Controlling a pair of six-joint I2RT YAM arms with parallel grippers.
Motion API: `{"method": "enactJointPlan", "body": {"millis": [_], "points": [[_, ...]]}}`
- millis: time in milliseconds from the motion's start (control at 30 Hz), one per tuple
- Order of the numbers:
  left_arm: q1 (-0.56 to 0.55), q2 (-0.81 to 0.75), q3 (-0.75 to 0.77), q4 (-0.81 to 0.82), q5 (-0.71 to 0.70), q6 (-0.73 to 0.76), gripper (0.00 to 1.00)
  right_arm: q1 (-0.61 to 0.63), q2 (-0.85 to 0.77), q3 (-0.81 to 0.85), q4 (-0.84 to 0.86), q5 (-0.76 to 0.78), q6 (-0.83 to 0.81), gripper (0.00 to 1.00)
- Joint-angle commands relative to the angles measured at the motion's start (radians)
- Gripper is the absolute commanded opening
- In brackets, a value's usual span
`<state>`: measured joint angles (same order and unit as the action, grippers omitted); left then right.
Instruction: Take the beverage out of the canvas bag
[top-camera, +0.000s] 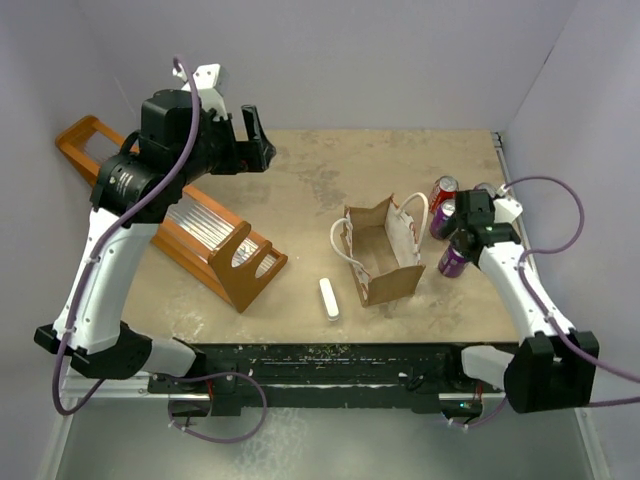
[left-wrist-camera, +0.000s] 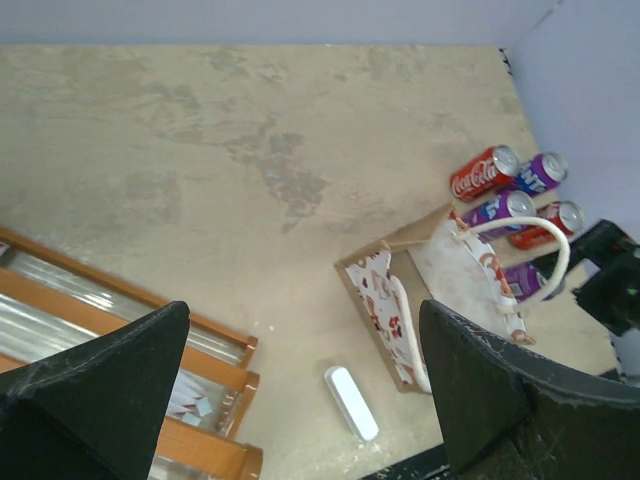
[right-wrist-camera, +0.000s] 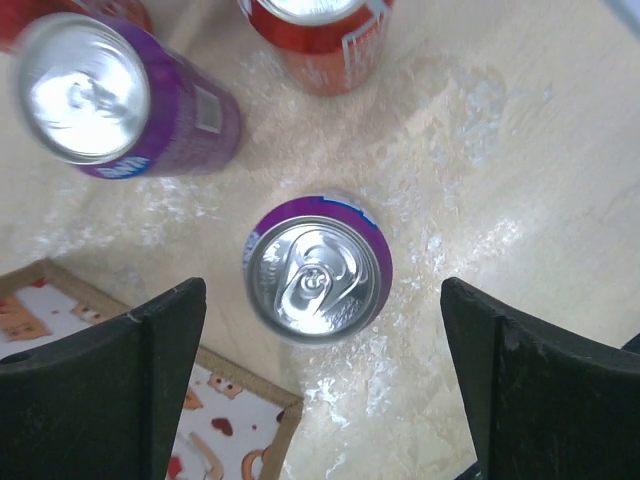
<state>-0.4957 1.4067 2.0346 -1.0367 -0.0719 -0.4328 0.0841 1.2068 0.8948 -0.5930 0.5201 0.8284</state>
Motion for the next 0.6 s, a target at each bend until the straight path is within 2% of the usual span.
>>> {"method": "enactJointPlan", "body": {"millis": [0,100,233,367,567], "points": [[0.006,-0.044,0.023,0.006,-0.125,0.05,0.99,-0.001,-0.093,0.157,-0.123,0.031,-0.117,1.0],[0.006,-0.057,0.013,0.024,-0.136,0.052,0.99,-0.001,-0.172,0.24,-0.139,-0.015,-0.208,1.0],[0.006,-0.075,-0.015,0.063,-0.147,0.048,0.99,0.0,-0.233,0.39,-0.135,-0.311,-0.437,1.0],[0.006,-0.088,-0.019,0.112,-0.169,0.054,0.99,0.0,-0.22,0.596,-0.187,-0.436,-0.472,1.0],[0.006,-0.125,-0.016,0.125,-0.217,0.089,0.99,0.0,-0.152,0.96,-0.305,-0.53,-0.479,1.0]]}}
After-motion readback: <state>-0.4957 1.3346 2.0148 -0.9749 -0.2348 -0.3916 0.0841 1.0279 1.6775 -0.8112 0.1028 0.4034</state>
